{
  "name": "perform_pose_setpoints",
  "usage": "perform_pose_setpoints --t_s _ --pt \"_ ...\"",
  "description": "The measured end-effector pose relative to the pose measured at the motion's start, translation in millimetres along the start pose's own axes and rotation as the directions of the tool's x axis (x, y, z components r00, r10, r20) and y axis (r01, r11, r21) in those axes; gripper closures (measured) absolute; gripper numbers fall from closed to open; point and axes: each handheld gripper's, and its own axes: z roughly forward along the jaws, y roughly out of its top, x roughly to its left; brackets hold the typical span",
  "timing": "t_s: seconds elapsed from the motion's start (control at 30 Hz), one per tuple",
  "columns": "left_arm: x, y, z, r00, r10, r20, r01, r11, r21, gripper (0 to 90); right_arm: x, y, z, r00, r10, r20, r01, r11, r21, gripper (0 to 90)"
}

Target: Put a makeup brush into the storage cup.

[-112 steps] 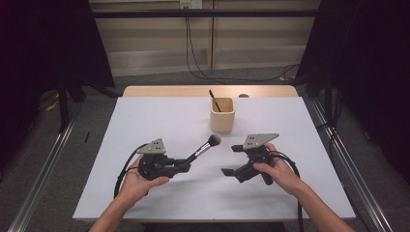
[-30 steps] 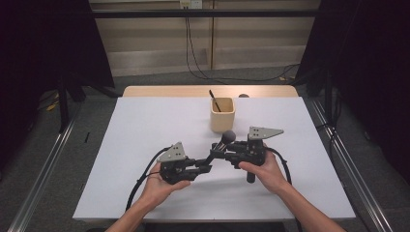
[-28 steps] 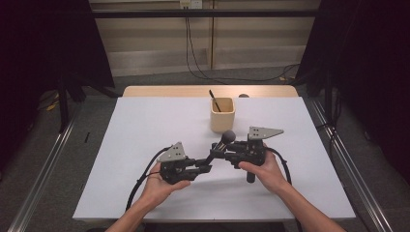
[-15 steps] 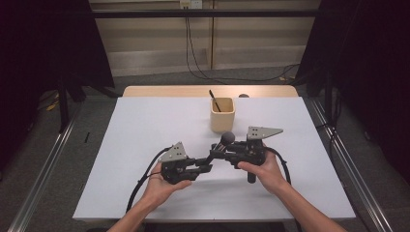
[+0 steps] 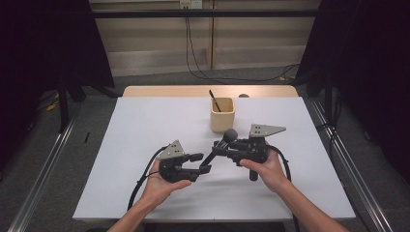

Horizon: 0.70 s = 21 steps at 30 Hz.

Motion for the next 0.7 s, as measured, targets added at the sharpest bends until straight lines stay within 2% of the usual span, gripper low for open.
perform_pose_setpoints --t_s 0.2,0.37,0.53,0.6,0.67,0.7 --pt "1.5 1.3 -4.2 0.9993 -0.023 -0.029 0.022 0.9997 -0.013 27.9 -1.8 1.1 -2.9 0.9997 -0.012 0.021 0.012 1.0 -0.004 71.7" --pt "3.1 2.7 -10.2 0.9966 -0.022 -0.079 0.02 0.9994 -0.027 16.5 -3.4 1.1 -4.4 0.9994 -0.009 0.032 0.009 1.0 0.007 71.7" --pt "4.1 4.2 -16.9 0.9933 -0.023 -0.114 0.02 0.9994 -0.03 10.3 -5.1 1.5 -6.3 0.9991 -0.008 0.04 0.007 1.0 0.015 71.7" --pt "3.9 4.9 -19.9 0.9905 -0.033 -0.134 0.027 0.9986 -0.045 8.8 -5.3 1.6 -7.5 0.9989 -0.006 0.046 0.005 1.0 0.021 71.7" --pt "3.6 5.2 -22.7 0.9903 -0.027 -0.137 0.02 0.9984 -0.054 6.9 -5.6 1.6 -8.4 0.9987 -0.007 0.05 0.006 1.0 0.028 71.7" --pt "3.0 5.7 -24.2 0.9895 -0.044 -0.138 0.036 0.9975 -0.061 6.7 -5.7 1.6 -8.9 0.9987 -0.007 0.051 0.006 1.0 0.031 71.7"
